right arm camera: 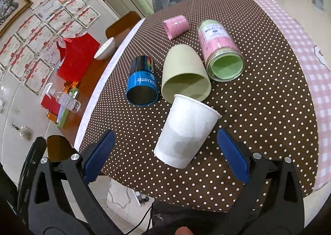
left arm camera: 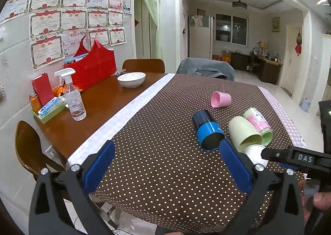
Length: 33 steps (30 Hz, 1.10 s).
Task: Flip cup upside down
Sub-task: 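Move the right gripper to the upright white cup and grasp it, then lift the white cup with the right gripper and turn its opening downward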
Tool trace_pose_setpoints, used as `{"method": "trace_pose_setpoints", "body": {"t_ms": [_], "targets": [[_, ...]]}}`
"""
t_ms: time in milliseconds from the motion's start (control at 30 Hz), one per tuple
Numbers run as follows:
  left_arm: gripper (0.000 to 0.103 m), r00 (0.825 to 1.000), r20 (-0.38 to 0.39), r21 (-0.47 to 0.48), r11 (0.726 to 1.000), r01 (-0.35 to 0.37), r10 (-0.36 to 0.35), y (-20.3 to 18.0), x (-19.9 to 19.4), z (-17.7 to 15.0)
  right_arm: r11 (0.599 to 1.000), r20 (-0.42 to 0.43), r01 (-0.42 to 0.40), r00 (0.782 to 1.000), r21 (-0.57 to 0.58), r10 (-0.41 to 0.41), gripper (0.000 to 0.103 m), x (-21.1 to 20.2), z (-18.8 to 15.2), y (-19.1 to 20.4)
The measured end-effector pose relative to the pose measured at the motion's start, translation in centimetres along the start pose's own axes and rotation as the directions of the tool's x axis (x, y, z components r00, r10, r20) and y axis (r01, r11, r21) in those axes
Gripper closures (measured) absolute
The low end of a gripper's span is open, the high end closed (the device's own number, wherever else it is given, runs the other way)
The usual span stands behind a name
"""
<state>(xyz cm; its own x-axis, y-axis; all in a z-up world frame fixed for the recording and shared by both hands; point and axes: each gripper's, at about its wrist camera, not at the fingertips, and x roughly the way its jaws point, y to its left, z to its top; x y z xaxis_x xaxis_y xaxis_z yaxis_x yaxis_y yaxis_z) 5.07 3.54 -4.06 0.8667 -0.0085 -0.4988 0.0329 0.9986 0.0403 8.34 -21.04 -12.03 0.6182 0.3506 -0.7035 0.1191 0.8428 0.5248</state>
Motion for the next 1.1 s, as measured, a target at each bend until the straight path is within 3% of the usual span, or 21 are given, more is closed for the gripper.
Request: {"method": "trace_pose_setpoints", "body": {"t_ms": [233, 433, 567, 700, 800, 867, 900, 1033, 1100], "targets": [[0.004, 0.999, 0.051, -0.008, 1.0, -0.014, 0.015, 0.5, -0.1, -0.1, 0.998, -0.047, 0.046, 0.998, 0.035, -0.044, 0.006, 2.5, 0.8, -0.6], [0.004, 0.999, 0.042, -0.017, 1.0, -0.005, 0.006, 0.8, 0.0, -0.1, 0.997, -0.064, 0.068, 0.996, 0.037, -0.066, 0.006, 2.9, 0.6, -1.1], [0.004, 0.999, 0.032, -0.019, 1.0, 0.0, 0.0, 0.9, 0.2, -0.2, 0.987, -0.013, 0.111, 0.993, -0.118, -0.113, 0.006, 1.5, 0.5, -0.2], [0.004, 1.0, 0.016, -0.007, 1.0, 0.0, 0.0, 0.6, 0.5, -0.4, 0.918, 0.053, 0.175, 0.985, -0.355, -0.167, 0.006, -0.4, 1.1, 0.6], [0.004, 1.0, -0.001, 0.0, 1.0, 0.006, -0.006, 0.2, 0.8, -0.4, 0.8, 0.085, 0.195, 0.98, -0.567, -0.178, 0.006, -1.3, 1.4, 1.9], [0.004, 1.0, -0.01, 0.01, 1.0, 0.0, 0.0, -0.1, 1.1, -0.4, 0.635, 0.105, 0.201, 0.977, -0.745, -0.186, 0.006, -1.2, 0.5, 3.2], [0.004, 1.0, -0.014, 0.014, 1.0, -0.002, 0.002, -0.2, 1.1, -0.4, 0.528, 0.107, 0.191, 0.977, -0.827, -0.186, 0.006, -0.9, -0.4, 3.9], [0.004, 0.999, -0.044, 0.044, 0.999, -0.012, 0.014, -0.9, 1.6, -0.2, 0.143, 0.107, 0.139, 0.971, -0.98, -0.214, 0.006, 0.7, -3.6, 4.9], [0.004, 0.998, -0.061, 0.058, 0.998, -0.017, 0.02, -1.1, 1.9, -0.3, 0.032, 0.061, 0.07, 0.974, -0.997, -0.217, 0.006, 1.3, -4.2, 4.9]]}}
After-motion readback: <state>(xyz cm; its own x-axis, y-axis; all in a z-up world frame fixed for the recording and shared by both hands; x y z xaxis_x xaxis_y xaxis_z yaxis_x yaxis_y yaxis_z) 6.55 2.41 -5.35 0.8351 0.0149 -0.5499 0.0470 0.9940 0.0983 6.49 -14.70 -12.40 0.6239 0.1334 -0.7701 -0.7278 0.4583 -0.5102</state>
